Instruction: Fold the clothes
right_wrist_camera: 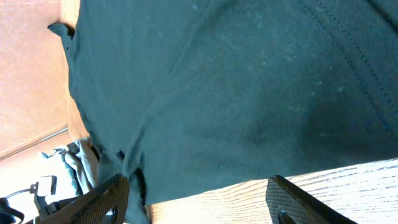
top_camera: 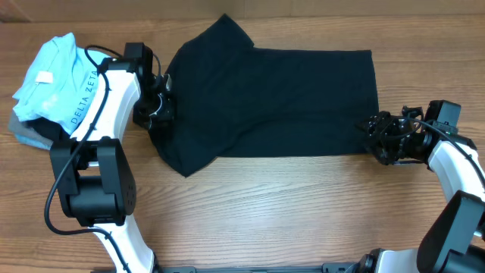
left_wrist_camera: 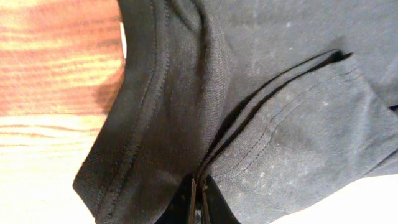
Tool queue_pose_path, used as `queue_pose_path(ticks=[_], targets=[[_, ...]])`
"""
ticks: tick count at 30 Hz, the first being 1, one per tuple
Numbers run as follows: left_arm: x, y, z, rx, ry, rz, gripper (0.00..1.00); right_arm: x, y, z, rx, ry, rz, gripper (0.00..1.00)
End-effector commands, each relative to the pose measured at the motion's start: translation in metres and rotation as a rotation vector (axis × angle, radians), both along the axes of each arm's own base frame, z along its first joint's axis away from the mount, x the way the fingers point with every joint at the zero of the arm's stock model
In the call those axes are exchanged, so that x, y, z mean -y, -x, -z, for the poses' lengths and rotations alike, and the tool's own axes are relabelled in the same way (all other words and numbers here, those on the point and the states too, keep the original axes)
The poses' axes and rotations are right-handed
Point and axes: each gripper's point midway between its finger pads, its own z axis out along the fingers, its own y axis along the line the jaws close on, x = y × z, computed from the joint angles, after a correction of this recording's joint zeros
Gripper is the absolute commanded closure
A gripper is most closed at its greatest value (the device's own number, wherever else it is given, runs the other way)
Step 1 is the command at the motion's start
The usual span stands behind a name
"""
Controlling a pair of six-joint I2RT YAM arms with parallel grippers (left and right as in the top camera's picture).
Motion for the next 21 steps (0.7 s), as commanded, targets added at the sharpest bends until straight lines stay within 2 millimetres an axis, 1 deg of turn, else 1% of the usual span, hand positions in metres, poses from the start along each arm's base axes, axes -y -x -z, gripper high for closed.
queue_pose_path(ticks=[1,4,7,8,9,11,13,17,18,20,21], targets=[[-0.005,-0.006,-0.015,0.046,-0.015,0.020,0.95,0.001,-0.007,-0.013,0.045,0.022,-0.009,0.25],[-0.007,-0.003,-0.014,0.034,-0.026,0.020,0.95,0.001,-0.007,-0.013,0.045,0.022,-0.009,0.25],[-0.014,0.003,-0.012,0.010,-0.066,0.019,0.93,0.001,-0.007,-0.013,0.045,0.022,-0.010,0.25],[-0.015,0.004,-0.011,0.003,-0.074,0.019,0.86,0.001,-0.007,-0.013,0.045,0.022,-0.009,0.25],[-0.017,0.008,-0.009,-0.009,-0.084,0.019,0.73,0.001,-0.007,-0.013,0.045,0.022,-0.009,0.25],[-0.020,0.013,-0.004,-0.030,-0.099,0.020,0.54,0.001,-0.007,-0.013,0.045,0.022,-0.009,0.25],[-0.027,0.019,0.001,-0.050,-0.131,0.015,0.49,0.001,-0.006,-0.013,0.041,0.020,-0.010,0.25],[-0.041,0.021,0.003,-0.061,-0.168,-0.029,0.46,0.001,-0.006,-0.012,0.039,0.019,-0.009,0.25],[-0.041,0.020,0.003,-0.057,-0.154,-0.039,0.48,0.001,-0.006,-0.012,0.039,0.019,-0.010,0.25],[-0.036,0.017,0.003,-0.044,-0.103,-0.047,0.66,0.001,-0.006,-0.012,0.039,0.020,-0.010,0.25],[-0.031,0.014,0.003,-0.036,-0.074,-0.047,0.70,0.001,-0.006,-0.012,0.039,0.020,-0.010,0.25]])
